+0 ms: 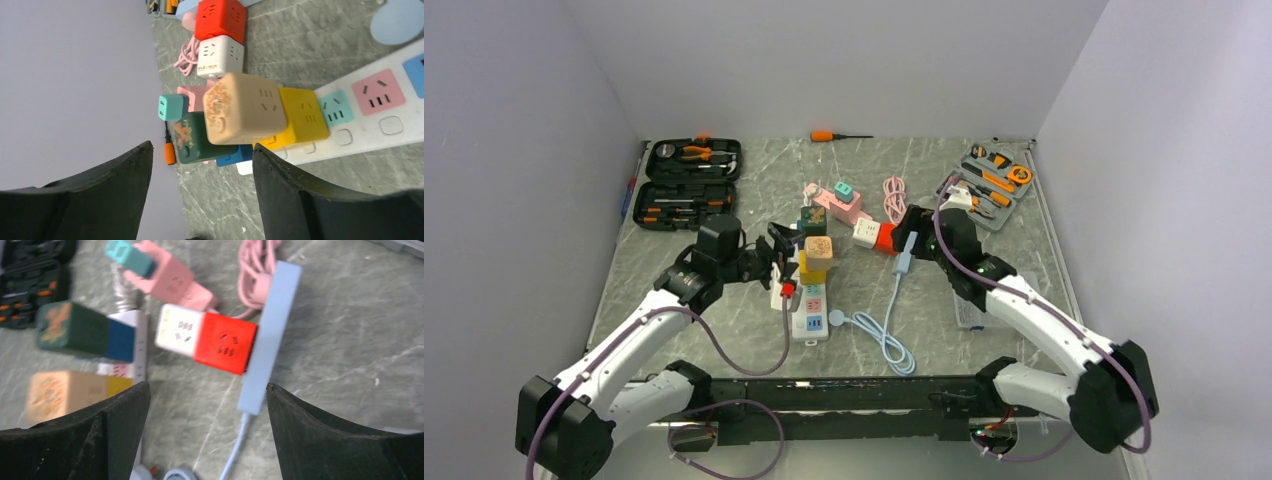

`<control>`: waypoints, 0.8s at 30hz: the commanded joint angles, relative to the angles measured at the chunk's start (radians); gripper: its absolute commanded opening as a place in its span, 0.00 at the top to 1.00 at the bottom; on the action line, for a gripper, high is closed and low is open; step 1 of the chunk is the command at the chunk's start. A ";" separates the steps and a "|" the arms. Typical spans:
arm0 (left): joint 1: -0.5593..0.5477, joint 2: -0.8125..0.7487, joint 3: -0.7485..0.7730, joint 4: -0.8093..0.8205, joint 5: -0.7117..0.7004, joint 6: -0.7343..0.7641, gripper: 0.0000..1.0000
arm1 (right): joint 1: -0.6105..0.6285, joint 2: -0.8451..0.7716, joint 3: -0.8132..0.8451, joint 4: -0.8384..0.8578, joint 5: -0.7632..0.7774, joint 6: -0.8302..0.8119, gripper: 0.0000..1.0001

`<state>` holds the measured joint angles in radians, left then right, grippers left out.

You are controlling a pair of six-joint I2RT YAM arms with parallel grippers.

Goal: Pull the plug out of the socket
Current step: Place the plug at the center of the board, then move the socket to the center of the board.

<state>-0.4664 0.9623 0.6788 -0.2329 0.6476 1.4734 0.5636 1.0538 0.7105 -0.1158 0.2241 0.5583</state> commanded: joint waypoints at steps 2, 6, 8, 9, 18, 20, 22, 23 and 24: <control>-0.014 0.051 0.153 -0.124 -0.025 -0.115 0.22 | -0.096 0.153 0.003 0.020 -0.064 0.029 0.13; -0.057 0.095 0.177 -0.107 -0.034 -0.165 0.19 | -0.103 0.191 -0.048 0.092 -0.098 0.044 0.13; -0.072 0.135 0.195 -0.081 -0.038 -0.187 0.19 | -0.103 0.193 -0.078 0.129 -0.113 0.046 0.13; -0.079 0.153 0.207 -0.076 -0.041 -0.194 0.19 | -0.105 0.193 -0.086 0.148 -0.120 0.045 0.13; -0.127 0.230 0.256 -0.052 -0.065 -0.170 0.18 | -0.102 0.329 -0.074 0.257 -0.103 0.035 0.14; -0.129 0.230 0.259 -0.051 -0.072 -0.171 0.18 | -0.102 0.385 -0.046 0.271 -0.098 0.035 0.16; -0.128 0.226 0.263 -0.051 -0.082 -0.177 0.18 | -0.101 0.444 -0.023 0.277 -0.089 0.036 0.18; -0.128 0.224 0.262 -0.051 -0.085 -0.181 0.17 | -0.099 0.465 -0.016 0.281 -0.087 0.038 0.19; -0.129 0.223 0.262 -0.049 -0.087 -0.188 0.17 | -0.098 0.479 -0.011 0.287 -0.088 0.038 0.20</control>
<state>-0.5907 1.1957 0.9020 -0.3038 0.5709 1.3167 0.4614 1.4761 0.6384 0.0925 0.1215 0.5880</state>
